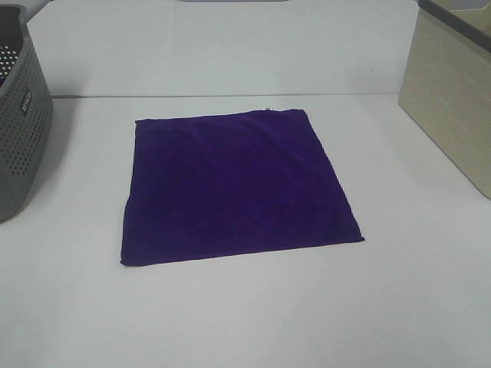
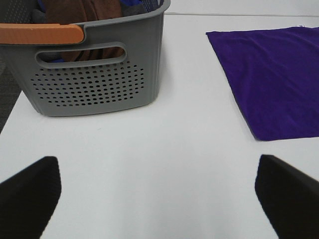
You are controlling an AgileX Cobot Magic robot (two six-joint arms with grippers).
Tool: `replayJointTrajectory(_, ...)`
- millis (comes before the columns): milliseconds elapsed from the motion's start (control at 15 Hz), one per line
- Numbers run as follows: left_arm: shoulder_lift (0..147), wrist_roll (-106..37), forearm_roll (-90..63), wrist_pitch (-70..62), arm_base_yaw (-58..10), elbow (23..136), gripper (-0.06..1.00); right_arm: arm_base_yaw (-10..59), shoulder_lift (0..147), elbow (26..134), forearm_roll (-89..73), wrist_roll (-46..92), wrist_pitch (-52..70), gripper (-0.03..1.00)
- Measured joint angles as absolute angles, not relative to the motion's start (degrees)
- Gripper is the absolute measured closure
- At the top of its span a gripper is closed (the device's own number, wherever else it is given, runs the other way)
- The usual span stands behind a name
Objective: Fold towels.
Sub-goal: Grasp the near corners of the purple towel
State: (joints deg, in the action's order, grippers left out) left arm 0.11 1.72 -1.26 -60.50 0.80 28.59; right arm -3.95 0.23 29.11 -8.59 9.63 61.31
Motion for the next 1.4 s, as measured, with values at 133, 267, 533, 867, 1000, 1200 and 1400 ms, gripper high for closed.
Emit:
replayJointTrajectory(133,8.0,1.7,-3.8,-65.5,0.8,34.2,-0.05,-4.0,5.1,31.3,-10.6,8.1,62.0,0.01)
replayJointTrajectory(267,20.0,1.7,-3.6,-69.3,0.8,42.9,-0.05,-4.0,19.7,36.3,-11.5,5.2,62.5,0.01)
replayJointTrajectory(533,57.6,-5.9,-7.8,-68.4,0.8,62.0,-0.05,-4.0,66.2,57.4,-16.8,14.1,62.0,0.01)
replayJointTrajectory(867,77.9,-20.2,-33.9,-57.7,0.7,55.9,-0.05,-4.0,90.3,60.4,-42.4,36.5,59.1,0.01)
replayJointTrajectory(1000,84.5,-27.0,-43.0,-53.3,0.7,53.6,-0.05,-4.0,96.6,60.4,-50.1,43.7,59.6,0.01)
replayJointTrajectory(1200,96.1,-36.0,-48.7,-45.0,0.7,53.3,-0.05,-4.0,106.6,60.4,-51.7,47.1,57.5,0.01)
replayJointTrajectory(1400,98.8,-36.2,-48.9,-41.7,0.7,53.2,-0.05,-4.0,109.4,60.4,-51.3,47.1,56.3,0.01)
